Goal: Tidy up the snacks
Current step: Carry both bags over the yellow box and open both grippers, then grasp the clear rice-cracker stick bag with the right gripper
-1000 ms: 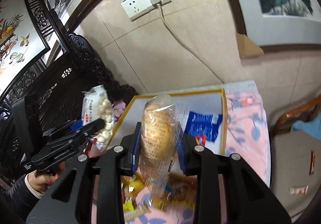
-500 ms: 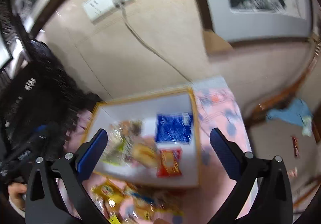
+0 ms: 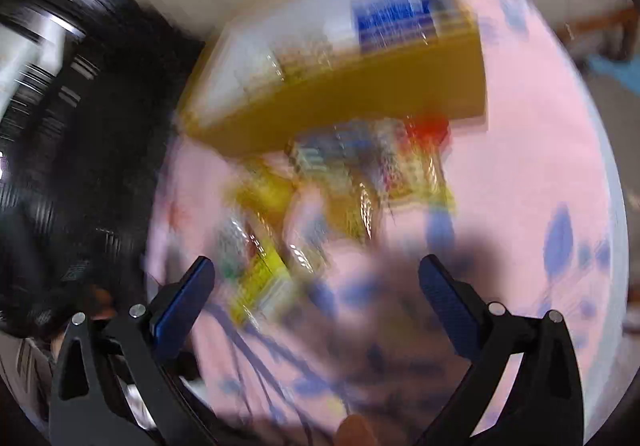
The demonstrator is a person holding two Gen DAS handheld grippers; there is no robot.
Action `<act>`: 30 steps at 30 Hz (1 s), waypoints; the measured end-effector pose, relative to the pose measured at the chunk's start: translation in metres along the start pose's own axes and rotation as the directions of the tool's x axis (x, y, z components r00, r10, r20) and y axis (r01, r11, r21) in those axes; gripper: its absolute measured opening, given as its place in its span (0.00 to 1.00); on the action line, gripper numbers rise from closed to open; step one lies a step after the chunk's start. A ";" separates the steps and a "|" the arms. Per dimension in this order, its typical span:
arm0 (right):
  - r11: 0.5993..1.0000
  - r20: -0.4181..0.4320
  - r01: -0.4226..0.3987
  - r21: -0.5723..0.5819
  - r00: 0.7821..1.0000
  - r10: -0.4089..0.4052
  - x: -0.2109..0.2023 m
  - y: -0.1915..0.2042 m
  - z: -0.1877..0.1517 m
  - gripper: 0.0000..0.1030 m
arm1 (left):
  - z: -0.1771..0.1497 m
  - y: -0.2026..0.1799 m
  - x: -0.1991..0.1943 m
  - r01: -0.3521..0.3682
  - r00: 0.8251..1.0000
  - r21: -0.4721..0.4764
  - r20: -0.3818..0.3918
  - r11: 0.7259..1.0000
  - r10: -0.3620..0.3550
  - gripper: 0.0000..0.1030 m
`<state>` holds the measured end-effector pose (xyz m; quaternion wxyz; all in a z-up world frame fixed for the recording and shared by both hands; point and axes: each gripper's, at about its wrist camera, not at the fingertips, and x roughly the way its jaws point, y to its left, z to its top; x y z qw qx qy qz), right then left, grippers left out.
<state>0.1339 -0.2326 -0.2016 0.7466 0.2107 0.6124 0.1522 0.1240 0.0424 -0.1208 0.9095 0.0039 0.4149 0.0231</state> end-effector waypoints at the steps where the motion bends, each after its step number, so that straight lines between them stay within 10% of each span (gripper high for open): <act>1: 1.000 -0.032 -0.011 0.019 0.999 0.011 0.008 0.001 -0.002 0.99 | -0.007 0.001 -0.001 -0.011 1.000 0.017 -0.005 1.000 0.011 0.98; 8: 0.987 -0.138 0.139 0.076 0.982 -0.128 0.060 0.023 -0.016 0.99 | -0.033 0.024 -0.015 -0.008 1.000 -0.005 -0.028 1.000 0.008 0.98; 23: 0.941 -0.037 0.335 0.037 0.942 -0.334 0.123 0.084 -0.028 0.74 | -0.051 0.051 -0.027 0.105 0.994 -0.025 -0.025 0.994 -0.106 0.98; 26: 0.930 -0.004 0.368 0.019 0.930 -0.368 0.128 0.091 -0.027 0.67 | -0.053 0.054 -0.026 0.127 0.991 -0.025 -0.033 0.992 -0.128 0.98; 30: 0.910 0.046 0.414 -0.031 0.910 -0.413 0.126 0.092 -0.036 0.32 | -0.057 0.053 -0.021 0.151 0.988 -0.015 -0.042 0.988 -0.151 0.98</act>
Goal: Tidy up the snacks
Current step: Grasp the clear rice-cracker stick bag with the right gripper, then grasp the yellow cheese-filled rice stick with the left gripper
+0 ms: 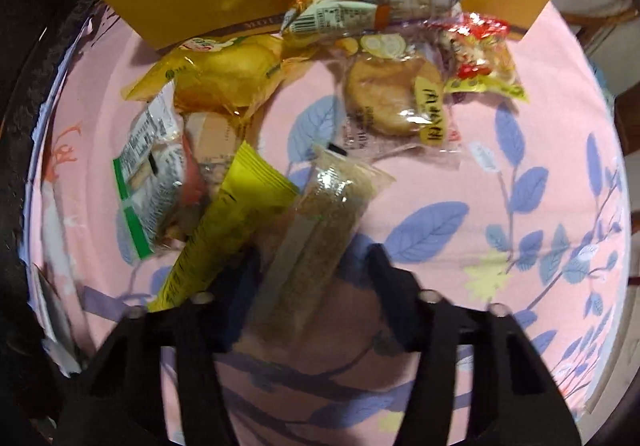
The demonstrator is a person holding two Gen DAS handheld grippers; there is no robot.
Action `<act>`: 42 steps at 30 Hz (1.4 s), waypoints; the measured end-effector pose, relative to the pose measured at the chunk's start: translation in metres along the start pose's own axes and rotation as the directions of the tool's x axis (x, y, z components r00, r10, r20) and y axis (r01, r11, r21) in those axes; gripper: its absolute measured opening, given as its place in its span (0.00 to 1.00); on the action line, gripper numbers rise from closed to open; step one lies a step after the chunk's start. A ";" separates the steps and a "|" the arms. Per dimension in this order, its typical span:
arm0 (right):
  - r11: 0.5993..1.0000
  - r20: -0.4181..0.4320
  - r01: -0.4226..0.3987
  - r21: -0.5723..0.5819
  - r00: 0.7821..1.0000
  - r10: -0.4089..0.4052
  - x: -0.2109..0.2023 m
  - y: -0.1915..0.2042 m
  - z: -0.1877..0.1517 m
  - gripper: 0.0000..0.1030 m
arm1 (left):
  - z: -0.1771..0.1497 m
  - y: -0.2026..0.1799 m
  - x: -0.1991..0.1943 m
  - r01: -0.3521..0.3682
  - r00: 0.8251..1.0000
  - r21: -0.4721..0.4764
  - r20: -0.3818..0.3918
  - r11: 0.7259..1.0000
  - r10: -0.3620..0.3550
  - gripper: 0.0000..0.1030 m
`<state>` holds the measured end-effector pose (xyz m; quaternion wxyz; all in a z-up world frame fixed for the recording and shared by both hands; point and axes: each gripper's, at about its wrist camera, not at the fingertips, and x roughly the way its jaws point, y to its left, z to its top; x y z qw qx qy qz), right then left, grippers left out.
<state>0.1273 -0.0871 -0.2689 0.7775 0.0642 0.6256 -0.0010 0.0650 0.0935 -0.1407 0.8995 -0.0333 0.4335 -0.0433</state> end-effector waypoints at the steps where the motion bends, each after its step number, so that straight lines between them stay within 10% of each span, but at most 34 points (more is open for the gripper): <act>1: 1.000 0.004 0.002 -0.010 1.000 -0.002 -0.002 -0.007 -0.002 0.28 | -0.001 -0.002 0.003 0.011 1.000 0.007 -0.004 1.000 -0.011 0.98; 9: 0.999 0.000 0.031 -0.035 1.000 -0.031 -0.010 -0.054 -0.023 0.28 | -0.022 -0.051 0.030 0.095 0.995 0.223 -0.053 0.970 -0.085 0.98; 19: 0.998 0.004 -0.014 -0.061 1.000 0.015 -0.020 -0.108 -0.046 0.28 | -0.066 -0.130 0.077 0.195 0.980 0.555 -0.152 0.809 -0.131 0.85; 31: 0.996 0.025 -0.069 -0.052 0.997 0.071 -0.031 -0.138 -0.067 0.28 | -0.069 -0.124 0.125 0.232 0.958 0.524 -0.271 0.820 -0.098 0.73; 38: 0.996 0.031 -0.066 -0.065 0.997 0.068 -0.034 -0.131 -0.059 0.28 | -0.080 -0.134 0.111 0.274 0.949 0.522 -0.282 0.808 -0.139 0.24; 42: 0.995 0.034 -0.063 -0.075 0.997 0.065 -0.036 -0.128 -0.061 0.28 | -0.086 -0.135 0.106 0.275 0.949 0.493 -0.277 0.825 -0.151 0.21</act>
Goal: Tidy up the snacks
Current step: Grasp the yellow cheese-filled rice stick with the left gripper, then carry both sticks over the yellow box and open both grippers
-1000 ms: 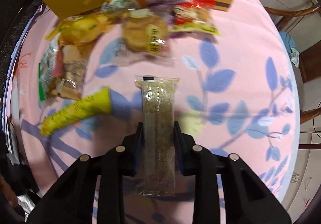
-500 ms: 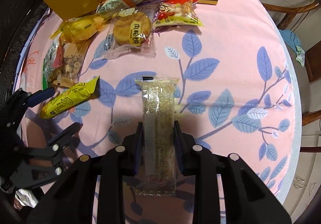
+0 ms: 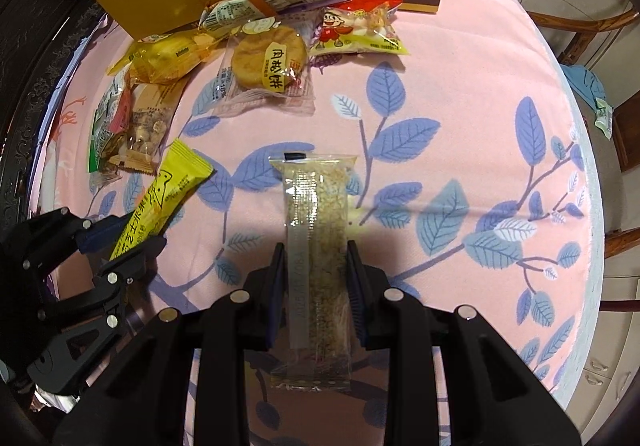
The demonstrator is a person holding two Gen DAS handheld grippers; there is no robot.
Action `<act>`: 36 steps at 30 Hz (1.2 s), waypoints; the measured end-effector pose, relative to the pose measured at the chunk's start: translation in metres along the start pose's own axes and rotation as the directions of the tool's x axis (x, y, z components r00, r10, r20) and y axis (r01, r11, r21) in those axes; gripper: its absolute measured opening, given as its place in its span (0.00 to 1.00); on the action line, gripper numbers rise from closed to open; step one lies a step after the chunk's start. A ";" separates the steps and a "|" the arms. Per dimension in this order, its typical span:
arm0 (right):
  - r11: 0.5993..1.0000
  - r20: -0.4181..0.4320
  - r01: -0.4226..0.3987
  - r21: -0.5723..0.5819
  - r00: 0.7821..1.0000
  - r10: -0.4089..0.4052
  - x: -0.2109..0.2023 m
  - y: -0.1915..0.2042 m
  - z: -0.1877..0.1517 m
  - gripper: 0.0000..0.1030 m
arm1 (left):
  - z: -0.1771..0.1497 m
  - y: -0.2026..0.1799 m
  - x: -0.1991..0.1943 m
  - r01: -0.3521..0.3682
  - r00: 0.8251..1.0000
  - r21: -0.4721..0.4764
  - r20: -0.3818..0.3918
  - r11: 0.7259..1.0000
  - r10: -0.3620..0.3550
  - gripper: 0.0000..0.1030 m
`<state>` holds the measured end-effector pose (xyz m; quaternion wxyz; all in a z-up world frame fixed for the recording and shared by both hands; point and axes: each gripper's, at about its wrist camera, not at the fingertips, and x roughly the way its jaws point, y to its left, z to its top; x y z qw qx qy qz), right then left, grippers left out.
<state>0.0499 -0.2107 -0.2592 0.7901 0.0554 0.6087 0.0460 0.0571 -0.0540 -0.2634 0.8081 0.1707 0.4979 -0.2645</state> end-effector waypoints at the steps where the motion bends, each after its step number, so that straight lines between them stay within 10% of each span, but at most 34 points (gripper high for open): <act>1: 1.000 0.000 0.000 -0.001 1.000 0.000 0.000 0.001 0.000 0.28 | -0.001 0.001 -0.001 0.015 1.000 -0.025 0.002 1.000 -0.015 0.21; 23: 0.995 0.097 -0.101 0.007 0.990 0.100 -0.050 -0.011 0.026 0.28 | 0.027 0.015 -0.084 0.032 0.979 -0.209 0.203 0.977 0.011 0.21; 36: 0.978 0.340 -0.207 0.001 0.920 0.194 -0.143 -0.012 0.103 0.28 | 0.110 0.049 -0.143 -0.065 0.936 -0.219 0.325 0.974 0.135 0.21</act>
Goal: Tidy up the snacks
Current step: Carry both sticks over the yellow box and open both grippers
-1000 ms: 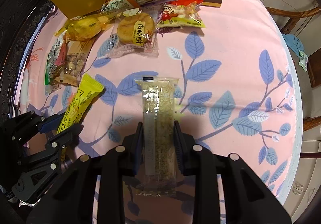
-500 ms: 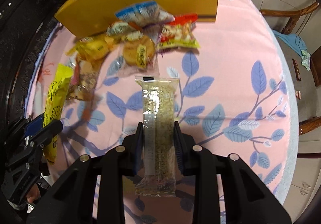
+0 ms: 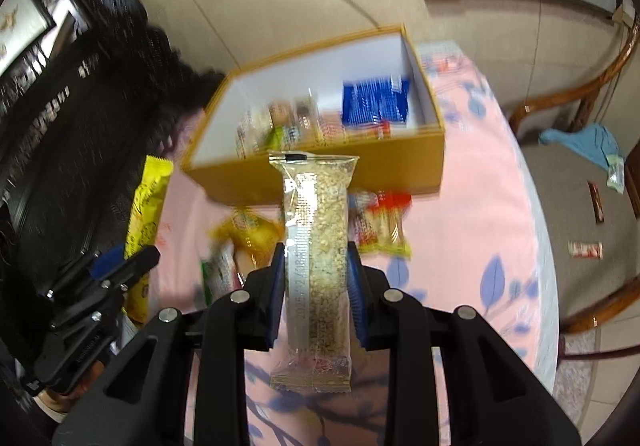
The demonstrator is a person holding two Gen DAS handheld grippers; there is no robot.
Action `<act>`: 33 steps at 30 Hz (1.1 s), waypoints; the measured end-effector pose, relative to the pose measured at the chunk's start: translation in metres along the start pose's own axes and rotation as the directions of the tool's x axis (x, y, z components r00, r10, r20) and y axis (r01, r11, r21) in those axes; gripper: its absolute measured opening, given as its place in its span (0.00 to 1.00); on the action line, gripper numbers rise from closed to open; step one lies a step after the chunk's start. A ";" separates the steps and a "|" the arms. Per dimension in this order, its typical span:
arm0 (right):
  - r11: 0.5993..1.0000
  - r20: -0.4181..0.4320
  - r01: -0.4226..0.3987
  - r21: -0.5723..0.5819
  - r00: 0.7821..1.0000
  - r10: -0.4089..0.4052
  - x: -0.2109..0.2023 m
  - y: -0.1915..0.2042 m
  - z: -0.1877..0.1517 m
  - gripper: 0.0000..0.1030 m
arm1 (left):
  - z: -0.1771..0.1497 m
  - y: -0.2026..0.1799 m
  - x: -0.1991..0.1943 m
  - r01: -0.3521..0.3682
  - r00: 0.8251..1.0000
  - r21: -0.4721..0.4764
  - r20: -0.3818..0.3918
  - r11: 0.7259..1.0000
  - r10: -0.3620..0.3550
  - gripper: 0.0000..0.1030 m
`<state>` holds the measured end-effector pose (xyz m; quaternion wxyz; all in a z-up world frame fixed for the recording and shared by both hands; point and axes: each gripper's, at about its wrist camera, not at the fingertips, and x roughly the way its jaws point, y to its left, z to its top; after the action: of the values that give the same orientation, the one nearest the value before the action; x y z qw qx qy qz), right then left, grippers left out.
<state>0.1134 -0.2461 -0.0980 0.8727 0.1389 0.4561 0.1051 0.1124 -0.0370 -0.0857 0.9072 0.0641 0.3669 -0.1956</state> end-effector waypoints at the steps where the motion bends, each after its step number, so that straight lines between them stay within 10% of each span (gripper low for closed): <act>1: 1.000 0.014 -0.002 -0.007 1.000 0.002 -0.001 0.002 0.009 0.28 | 0.009 0.003 0.002 -0.007 1.000 -0.002 0.008 1.000 0.007 0.21; 22: 0.995 0.123 -0.013 -0.103 0.992 0.026 0.056 0.007 0.173 0.28 | 0.172 0.050 0.101 -0.102 0.992 -0.065 0.072 0.993 0.106 0.21; 24: 0.994 0.110 -0.009 -0.107 0.994 0.020 0.063 0.006 0.178 0.32 | 0.178 0.050 0.111 -0.102 0.993 -0.072 0.055 0.992 0.107 0.35; 25: 0.996 0.118 0.001 -0.093 0.993 0.010 0.063 0.004 0.179 0.46 | 0.178 0.050 0.112 -0.130 0.990 -0.084 0.051 0.988 0.134 0.76; 26: 0.997 0.131 0.020 -0.077 0.991 -0.010 0.061 0.002 0.179 0.61 | 0.177 0.049 0.109 -0.171 0.982 -0.095 0.068 0.981 0.178 0.97; 28: 0.998 0.211 0.055 -0.041 0.977 -0.045 0.047 -0.004 0.172 0.85 | 0.170 0.047 0.096 -0.221 0.964 -0.100 0.132 0.970 0.233 0.97; 33: 0.998 0.236 0.048 -0.050 0.971 -0.035 0.028 -0.013 0.138 0.87 | 0.142 0.056 0.075 -0.208 0.969 -0.153 0.100 0.966 0.224 0.98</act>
<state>0.2433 -0.2695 -0.0483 0.9261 0.1163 0.3493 0.0822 0.2748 -0.0455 -0.0361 0.9452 0.0275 0.3170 -0.0723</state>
